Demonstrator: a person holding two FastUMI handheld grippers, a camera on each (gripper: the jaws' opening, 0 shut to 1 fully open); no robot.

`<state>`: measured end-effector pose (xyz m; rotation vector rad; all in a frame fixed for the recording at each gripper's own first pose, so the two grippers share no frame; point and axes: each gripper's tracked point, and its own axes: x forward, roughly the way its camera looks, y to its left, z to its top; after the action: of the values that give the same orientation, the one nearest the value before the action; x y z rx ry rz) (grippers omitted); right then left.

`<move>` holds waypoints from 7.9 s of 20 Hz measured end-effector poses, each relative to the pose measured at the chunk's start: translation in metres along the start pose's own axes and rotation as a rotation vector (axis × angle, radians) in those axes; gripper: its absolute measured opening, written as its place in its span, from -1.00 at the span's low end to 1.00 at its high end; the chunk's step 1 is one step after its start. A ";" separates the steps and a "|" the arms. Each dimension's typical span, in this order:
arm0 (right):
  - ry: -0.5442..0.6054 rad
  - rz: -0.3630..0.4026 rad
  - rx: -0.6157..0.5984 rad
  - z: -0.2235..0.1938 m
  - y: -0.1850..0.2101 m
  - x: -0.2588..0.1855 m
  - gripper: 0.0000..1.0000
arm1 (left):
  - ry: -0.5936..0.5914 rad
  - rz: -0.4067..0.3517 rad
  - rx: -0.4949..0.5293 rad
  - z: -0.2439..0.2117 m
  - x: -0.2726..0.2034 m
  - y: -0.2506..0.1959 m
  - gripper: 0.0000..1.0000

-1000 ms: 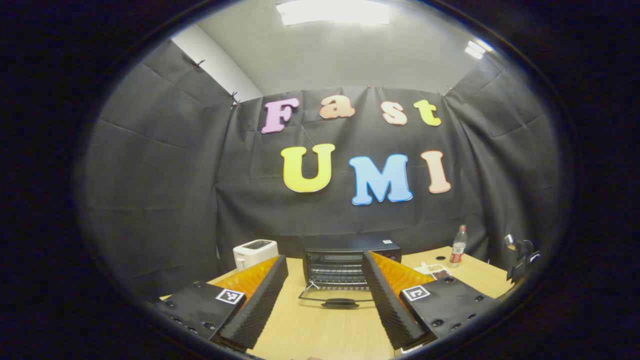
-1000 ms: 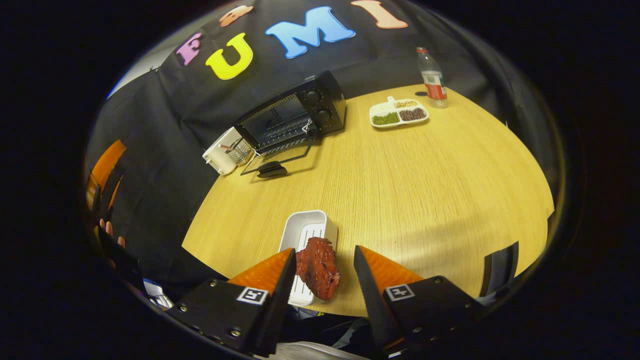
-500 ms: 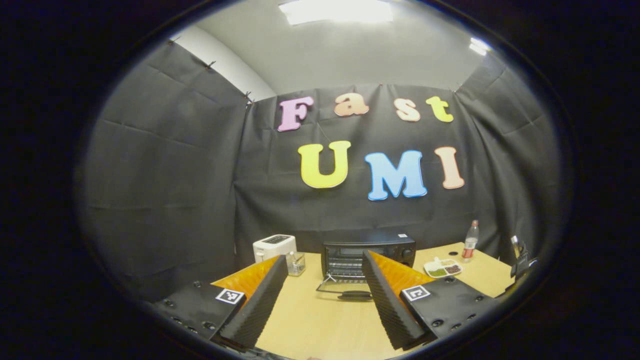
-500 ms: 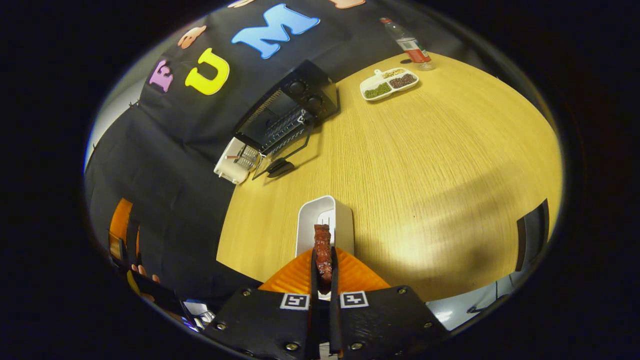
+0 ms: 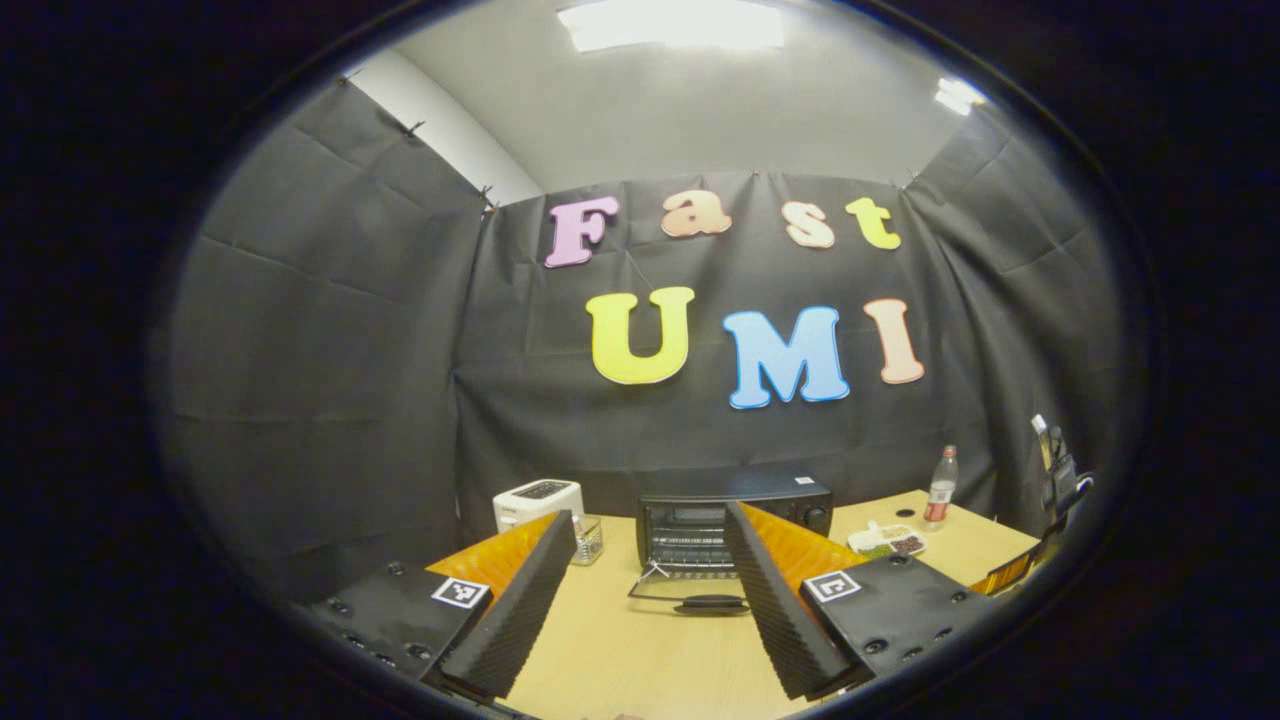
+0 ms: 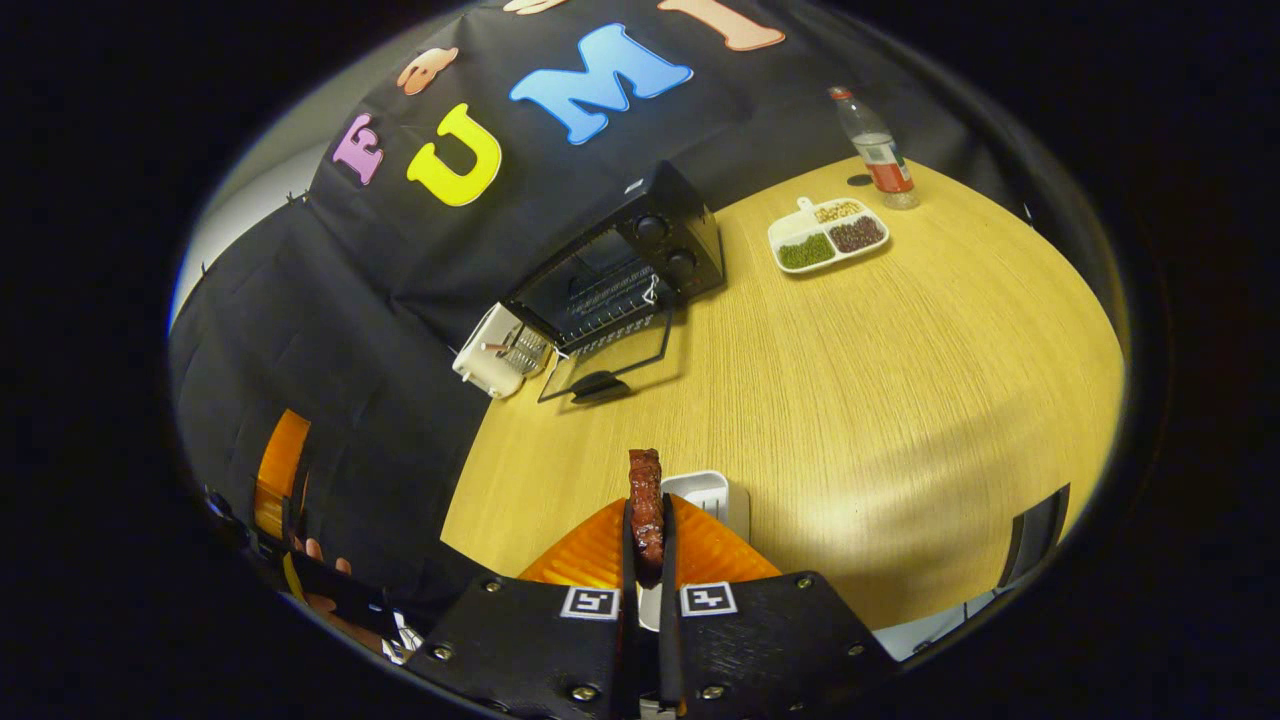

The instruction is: Open the electric oven with the left hand, put the food in, and close the electric oven.

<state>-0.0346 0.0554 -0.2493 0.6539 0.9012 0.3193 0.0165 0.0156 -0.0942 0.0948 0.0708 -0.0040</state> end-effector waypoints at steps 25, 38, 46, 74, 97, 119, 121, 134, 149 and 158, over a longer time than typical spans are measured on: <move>-0.231 0.047 0.068 0.155 0.100 0.230 -0.85 | 0.071 0.062 0.031 -0.045 0.146 0.142 0.90; -0.298 0.033 0.096 0.185 0.086 0.313 -0.85 | 0.129 0.070 0.096 -0.067 0.172 0.165 1.00; -0.357 -0.121 0.016 0.205 0.057 0.313 0.08 | 0.139 0.047 0.093 -0.073 0.172 0.163 1.00; -0.625 -0.312 -0.512 0.200 0.050 0.005 0.95 | 0.424 -0.306 0.036 -0.223 0.155 -0.069 1.00; -0.683 -0.550 -0.356 0.178 -0.022 -0.103 0.95 | 0.682 -0.274 0.122 -0.347 0.185 -0.106 0.96; -0.691 -0.483 -0.370 0.193 0.000 -0.075 0.95 | 0.266 -0.296 0.067 -0.157 0.301 -0.129 0.96; -0.721 -0.466 -0.378 0.199 0.005 -0.081 0.95 | 0.234 -0.310 0.060 -0.135 0.288 -0.133 1.00; -0.801 -0.284 -0.522 0.192 0.028 -0.154 0.95 | 0.091 -0.108 -0.011 -0.001 0.095 -0.077 0.94; -0.870 -0.341 -0.522 0.158 0.056 -0.189 0.95 | 0.013 -0.085 0.001 0.046 0.015 0.000 1.00; -0.876 -0.343 -0.540 0.157 0.075 -0.190 0.95 | -0.008 -0.105 -0.006 0.051 0.015 0.009 1.00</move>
<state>-0.0196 -0.0462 -0.0127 0.0856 0.0549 -0.0536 0.0350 0.0195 -0.0439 0.0852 0.0679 -0.1086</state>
